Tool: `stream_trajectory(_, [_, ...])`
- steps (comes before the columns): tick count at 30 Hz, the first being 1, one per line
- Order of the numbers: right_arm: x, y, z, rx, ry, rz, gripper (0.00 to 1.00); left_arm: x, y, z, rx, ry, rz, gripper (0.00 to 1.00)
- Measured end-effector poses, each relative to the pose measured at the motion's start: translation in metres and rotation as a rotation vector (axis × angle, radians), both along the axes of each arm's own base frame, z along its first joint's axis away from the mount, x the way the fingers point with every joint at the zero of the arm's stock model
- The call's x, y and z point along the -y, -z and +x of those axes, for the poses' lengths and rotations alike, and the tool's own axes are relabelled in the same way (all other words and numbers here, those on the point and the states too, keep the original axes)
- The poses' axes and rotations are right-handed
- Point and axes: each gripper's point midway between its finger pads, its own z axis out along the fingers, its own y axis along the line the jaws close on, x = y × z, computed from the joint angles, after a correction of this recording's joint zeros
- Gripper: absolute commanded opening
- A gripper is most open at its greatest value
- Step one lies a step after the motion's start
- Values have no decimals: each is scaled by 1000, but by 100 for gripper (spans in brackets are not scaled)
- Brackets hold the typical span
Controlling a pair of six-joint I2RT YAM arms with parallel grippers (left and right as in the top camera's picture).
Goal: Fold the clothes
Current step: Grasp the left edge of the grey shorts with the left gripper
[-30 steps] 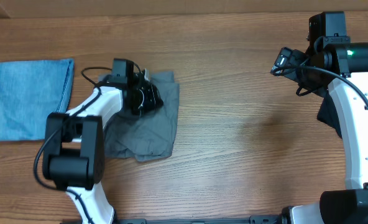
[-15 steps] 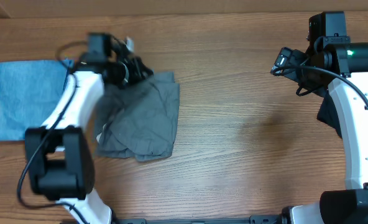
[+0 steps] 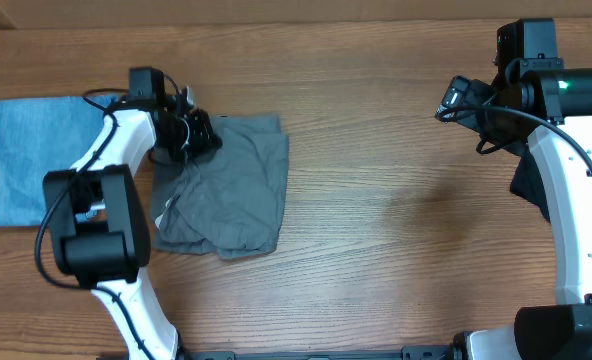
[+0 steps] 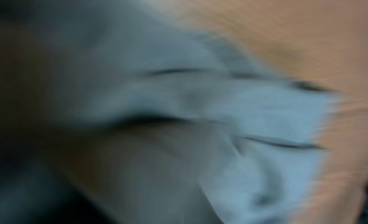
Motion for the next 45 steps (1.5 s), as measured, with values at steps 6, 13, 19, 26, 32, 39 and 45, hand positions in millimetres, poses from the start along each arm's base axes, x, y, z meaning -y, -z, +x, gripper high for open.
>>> stream_trajectory(6, [0,0,0,0,0,1,100,-21,13,-9,-61,-40,24,4])
stream_trajectory(13, [0,0,0,0,0,0,100,-48,-34,-5,-21,-94,-69,4])
stream_trajectory(19, [0,0,0,0,0,0,100,-58,-95,-16,40,-94,-47,5])
stream_trajectory(26, [0,0,0,-1,0,0,100,-58,-57,-48,-106,-61,-13,8])
stream_trajectory(32, [0,0,0,0,0,0,100,-50,10,-89,-321,-44,-44,4])
stream_trajectory(39, [0,0,0,0,0,0,100,-39,13,-92,-347,-39,-131,4])
stream_trajectory(45, [0,0,0,0,0,0,100,-44,-21,-76,-304,-36,-116,5])
